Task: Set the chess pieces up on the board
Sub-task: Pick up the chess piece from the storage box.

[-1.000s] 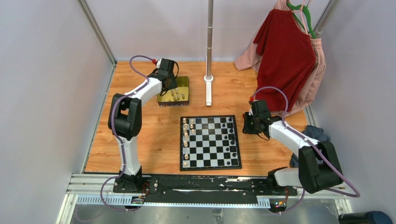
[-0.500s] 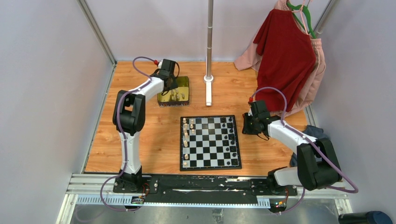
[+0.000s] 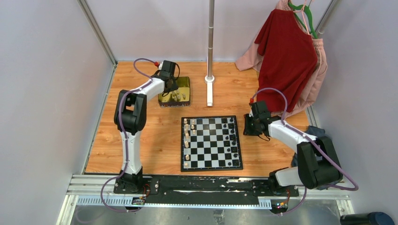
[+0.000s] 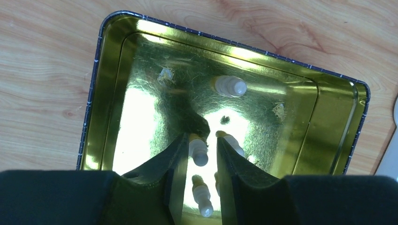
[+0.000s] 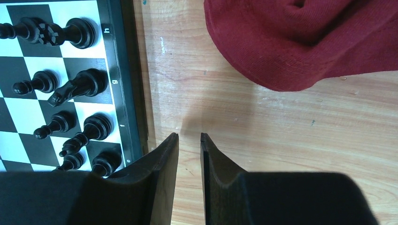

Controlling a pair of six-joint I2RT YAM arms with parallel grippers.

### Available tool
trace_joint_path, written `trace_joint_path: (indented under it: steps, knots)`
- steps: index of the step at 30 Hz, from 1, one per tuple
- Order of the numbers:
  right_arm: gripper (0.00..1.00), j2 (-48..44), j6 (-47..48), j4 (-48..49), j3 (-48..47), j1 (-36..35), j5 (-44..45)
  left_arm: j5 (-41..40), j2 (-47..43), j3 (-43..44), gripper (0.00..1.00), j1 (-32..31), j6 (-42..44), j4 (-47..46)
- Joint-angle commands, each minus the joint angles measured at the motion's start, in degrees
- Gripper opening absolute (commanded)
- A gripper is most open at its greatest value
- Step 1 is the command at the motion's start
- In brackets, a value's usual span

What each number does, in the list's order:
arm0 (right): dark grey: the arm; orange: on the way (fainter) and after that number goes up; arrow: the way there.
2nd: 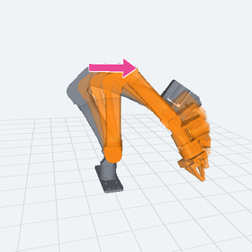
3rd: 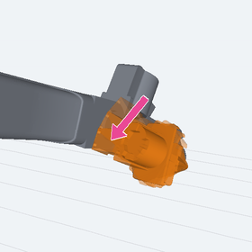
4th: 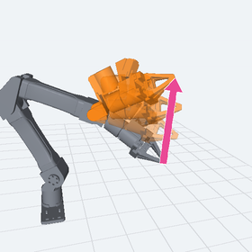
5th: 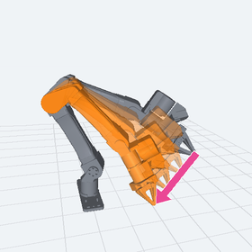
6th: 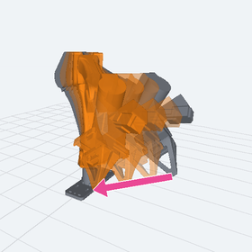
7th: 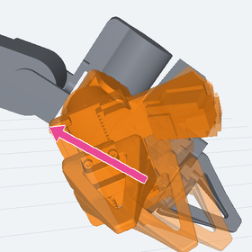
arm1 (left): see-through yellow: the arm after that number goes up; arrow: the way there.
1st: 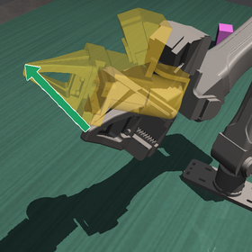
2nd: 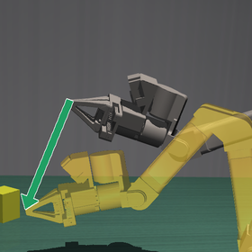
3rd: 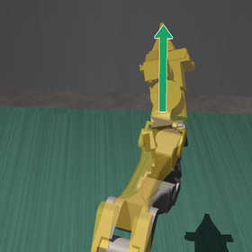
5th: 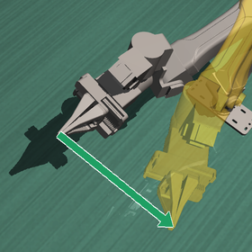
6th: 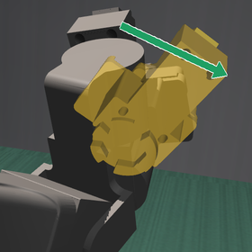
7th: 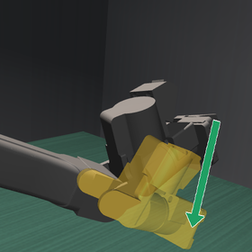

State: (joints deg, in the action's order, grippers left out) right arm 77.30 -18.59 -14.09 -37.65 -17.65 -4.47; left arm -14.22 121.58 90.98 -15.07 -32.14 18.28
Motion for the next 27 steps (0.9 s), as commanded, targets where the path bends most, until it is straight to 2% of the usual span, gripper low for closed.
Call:
trace_joint_path:
  steps: [1,17,21,27]
  knots:
    - [0.28,0.96,-0.58,-0.04,-0.39,-0.59,0.89,0.77,1.54,1.48,0.33,0.48,-0.38,-0.67]
    - [0.28,0.94,-0.48,-0.32,-0.53,-0.54,0.95,0.53,1.56,-0.32,0.17,0.48,0.10,0.08]
    - [0.28,0.86,-0.58,-0.28,-0.58,-0.54,0.87,0.14,1.02,-0.71,0.09,0.48,0.18,0.19]
    - [0.28,1.05,-0.57,-0.24,-0.51,-0.53,0.78,-0.90,-0.25,0.47,0.07,0.48,1.26,0.33]
